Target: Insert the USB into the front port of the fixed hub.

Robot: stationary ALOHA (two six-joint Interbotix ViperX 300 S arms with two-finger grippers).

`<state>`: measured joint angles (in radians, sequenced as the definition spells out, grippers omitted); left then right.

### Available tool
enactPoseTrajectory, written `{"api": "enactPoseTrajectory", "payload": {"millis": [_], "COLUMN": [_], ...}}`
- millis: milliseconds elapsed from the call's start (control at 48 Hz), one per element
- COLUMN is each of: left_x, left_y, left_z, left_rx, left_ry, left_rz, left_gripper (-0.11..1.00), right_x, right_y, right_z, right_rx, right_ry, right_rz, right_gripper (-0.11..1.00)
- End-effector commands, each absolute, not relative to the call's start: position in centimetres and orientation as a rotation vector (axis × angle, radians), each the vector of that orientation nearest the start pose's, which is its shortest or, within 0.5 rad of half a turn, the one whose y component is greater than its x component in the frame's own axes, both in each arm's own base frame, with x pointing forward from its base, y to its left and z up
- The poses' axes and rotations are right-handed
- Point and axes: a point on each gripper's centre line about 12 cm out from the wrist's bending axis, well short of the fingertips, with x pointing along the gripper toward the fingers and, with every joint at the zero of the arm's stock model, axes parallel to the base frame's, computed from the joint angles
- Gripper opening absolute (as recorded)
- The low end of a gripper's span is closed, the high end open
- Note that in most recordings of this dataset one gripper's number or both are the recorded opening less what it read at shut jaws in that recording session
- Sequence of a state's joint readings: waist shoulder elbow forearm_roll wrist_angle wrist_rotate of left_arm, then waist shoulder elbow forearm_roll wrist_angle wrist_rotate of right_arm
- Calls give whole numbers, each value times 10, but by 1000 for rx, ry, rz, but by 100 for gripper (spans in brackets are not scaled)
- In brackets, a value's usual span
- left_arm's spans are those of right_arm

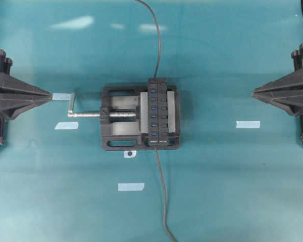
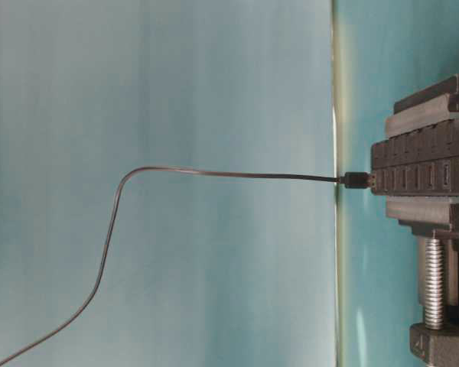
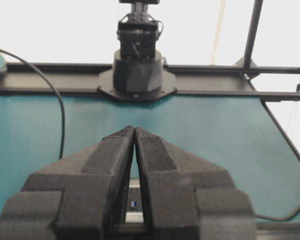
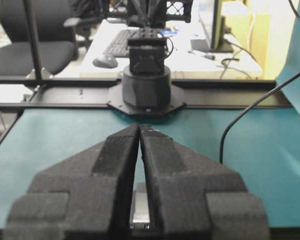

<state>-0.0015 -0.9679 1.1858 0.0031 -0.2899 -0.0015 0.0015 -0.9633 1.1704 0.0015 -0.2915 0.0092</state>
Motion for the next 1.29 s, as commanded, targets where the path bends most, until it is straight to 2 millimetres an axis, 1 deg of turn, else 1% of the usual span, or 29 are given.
{"api": "enactPoseTrajectory", "payload": {"millis": [0,21,63,83,104,125,167,229,292,375,584,771,1000,1105,1271], "left_x": [198,197,196,196,195,195,194,192,191,191,195,199,201,201,201], "left_y": [-1,-1,-1,-1,-1,-1,-1,0,0,0,0,0,0,1,1], "left_z": [287,286,285,286,287,287,289,290,289,287,285,281,278,276,277], "left_rx": [-8,-11,-19,-21,-24,-25,-25,-25,-26,-31,-32,-29,-28,-28,-28], "left_ry": [-78,-78,-80,-83,-89,-92,-100,-104,-100,-83,-23,38,95,110,126], "left_rz": [-9,-9,-7,-8,-8,-8,-7,-5,-4,-3,-1,0,3,5,6], "left_gripper": [13,13,7,4,1,0,0,0,0,0,0,0,0,0,0], "right_x": [199,198,197,196,195,194,192,188,185,184,187,191,201,211,233], "right_y": [-1,-2,-2,-2,-3,-4,-5,-6,-8,-11,-20,-26,-27,-28,-32], "right_z": [292,289,286,285,284,283,283,284,287,285,272,271,274,273,272], "right_rx": [6,9,18,24,28,34,41,47,49,50,97,130,122,121,127], "right_ry": [-80,-81,-81,-83,-83,-85,-94,-107,-116,-95,119,282,419,469,559], "right_rz": [-7,-9,-12,-13,-15,-20,-25,-35,-45,-61,-112,-147,-151,-151,-154], "right_gripper": [16,16,19,18,14,11,5,1,-1,-2,-2,-2,-2,-2,-2]}}
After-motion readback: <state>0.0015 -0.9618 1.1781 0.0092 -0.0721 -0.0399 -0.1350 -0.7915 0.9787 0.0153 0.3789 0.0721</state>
